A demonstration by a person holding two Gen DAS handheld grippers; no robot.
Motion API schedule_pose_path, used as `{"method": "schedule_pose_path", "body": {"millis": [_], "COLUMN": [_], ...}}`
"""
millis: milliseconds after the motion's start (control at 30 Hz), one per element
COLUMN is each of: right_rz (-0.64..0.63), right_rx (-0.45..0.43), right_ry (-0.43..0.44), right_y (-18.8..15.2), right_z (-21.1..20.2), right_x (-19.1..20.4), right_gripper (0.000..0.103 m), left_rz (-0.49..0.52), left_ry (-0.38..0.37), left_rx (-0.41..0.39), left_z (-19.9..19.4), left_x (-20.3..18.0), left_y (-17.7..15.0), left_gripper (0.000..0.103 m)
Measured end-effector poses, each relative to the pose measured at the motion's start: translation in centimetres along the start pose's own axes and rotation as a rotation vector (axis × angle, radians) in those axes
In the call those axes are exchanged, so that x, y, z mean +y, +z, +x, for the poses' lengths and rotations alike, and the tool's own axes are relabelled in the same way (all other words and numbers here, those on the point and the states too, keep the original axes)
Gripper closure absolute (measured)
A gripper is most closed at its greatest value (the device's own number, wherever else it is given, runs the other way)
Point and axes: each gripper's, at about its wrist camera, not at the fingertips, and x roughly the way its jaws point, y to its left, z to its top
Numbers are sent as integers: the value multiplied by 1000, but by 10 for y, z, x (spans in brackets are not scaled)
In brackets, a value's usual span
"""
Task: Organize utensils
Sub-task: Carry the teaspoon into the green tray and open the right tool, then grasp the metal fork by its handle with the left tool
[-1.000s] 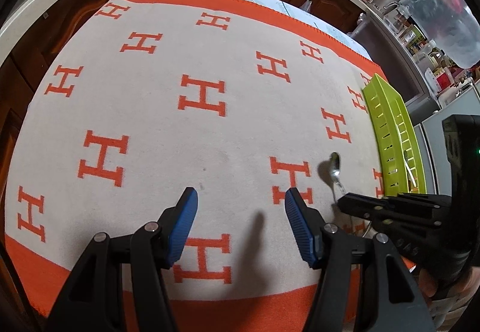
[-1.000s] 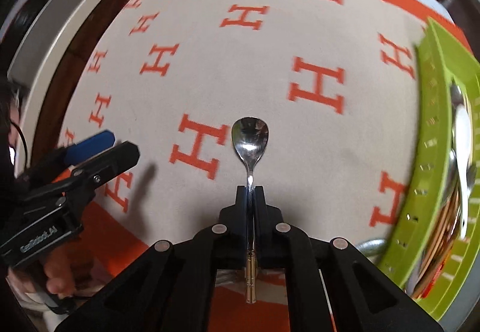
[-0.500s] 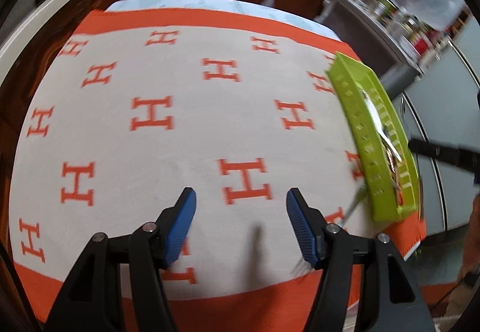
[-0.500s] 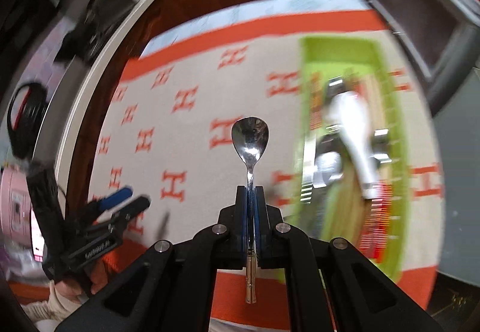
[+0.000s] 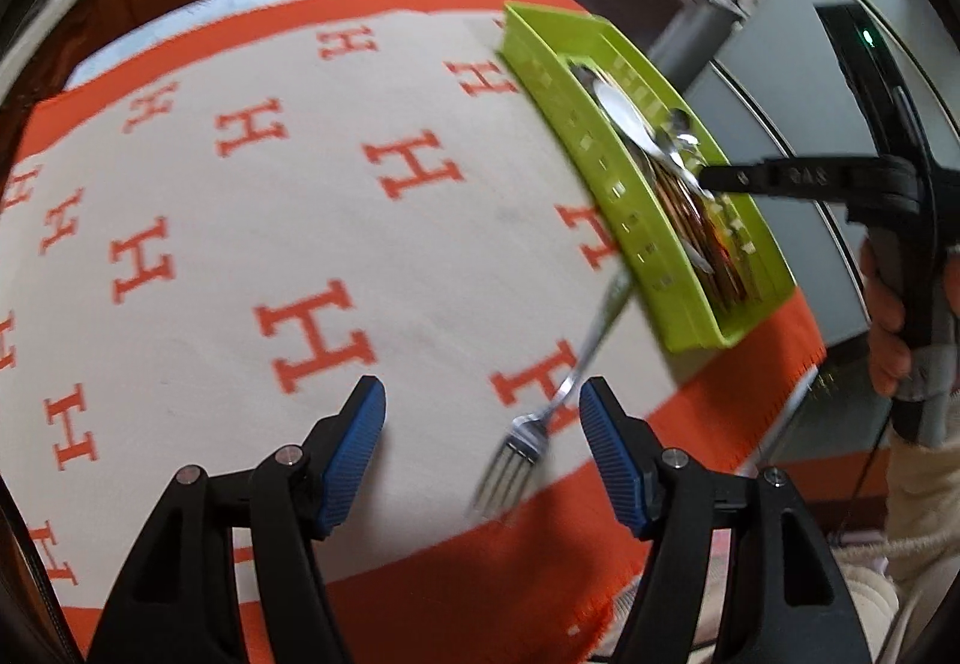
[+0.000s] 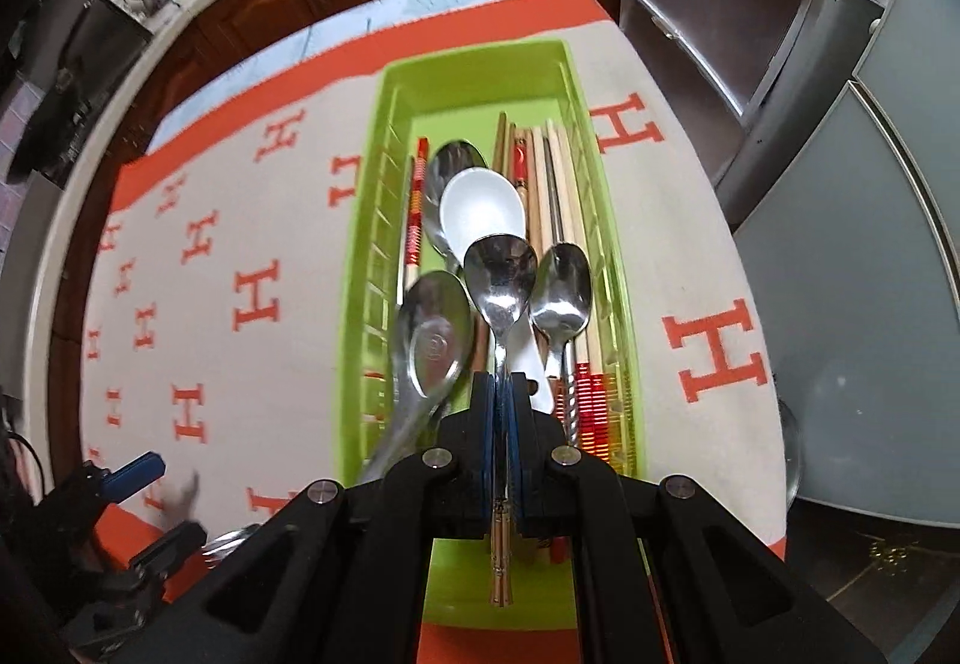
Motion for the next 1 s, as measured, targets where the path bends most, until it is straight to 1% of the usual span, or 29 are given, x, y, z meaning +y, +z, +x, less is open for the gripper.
{"method": "schedule_pose_path", "body": {"millis": [67, 133, 200, 233, 300, 333, 367, 400, 467, 567, 767, 833, 933, 1000], "right_rz": [-3, 2, 9, 10, 14, 17, 20, 24, 26, 25, 27, 34, 52, 58], "right_rx": [-6, -17, -34, -40, -60, -68, -73, -82, -96, -107, -117, -114, -112, -111], "right_ry": [3, 28, 37, 39, 55, 63, 70, 79, 86, 99, 111, 118, 124, 126], "right_y": [-2, -6, -8, -9, -12, -13, -13, -16, -18, -23, -34, -37, -41, -44], "right_z": [0, 1, -4, 1, -7, -11, -14, -18, -23, -31, -35, -35, -33, -32], "right_x": [1, 5, 2, 6, 4, 4, 4, 3, 4, 3, -4, -8, -16, -20], "right_gripper": [98, 94, 94, 94, 94, 94, 94, 94, 94, 94, 94, 94, 94, 94], "left_rz": [26, 53, 90, 106, 153, 172, 194, 210, 224, 250, 343, 389, 441, 453], "left_ry": [-10, -13, -18, -18, -14, -9, -6, -3, 3, 35, 117, 152, 182, 187], "left_rx": [29, 50, 68, 75, 97, 105, 116, 131, 152, 193, 223, 235, 258, 279], "left_z": [7, 11, 16, 17, 22, 24, 27, 30, 36, 47, 59, 64, 68, 70], "left_x": [-4, -9, -16, -19, -27, -31, -36, -39, -44, -50, -69, -77, -87, -90], "left_y": [-1, -1, -1, -1, -1, -1, -1, 0, 1, 6, 15, 17, 20, 23], "left_gripper": [38, 38, 38, 38, 38, 40, 46, 48, 60, 72, 74, 74, 74, 74]}}
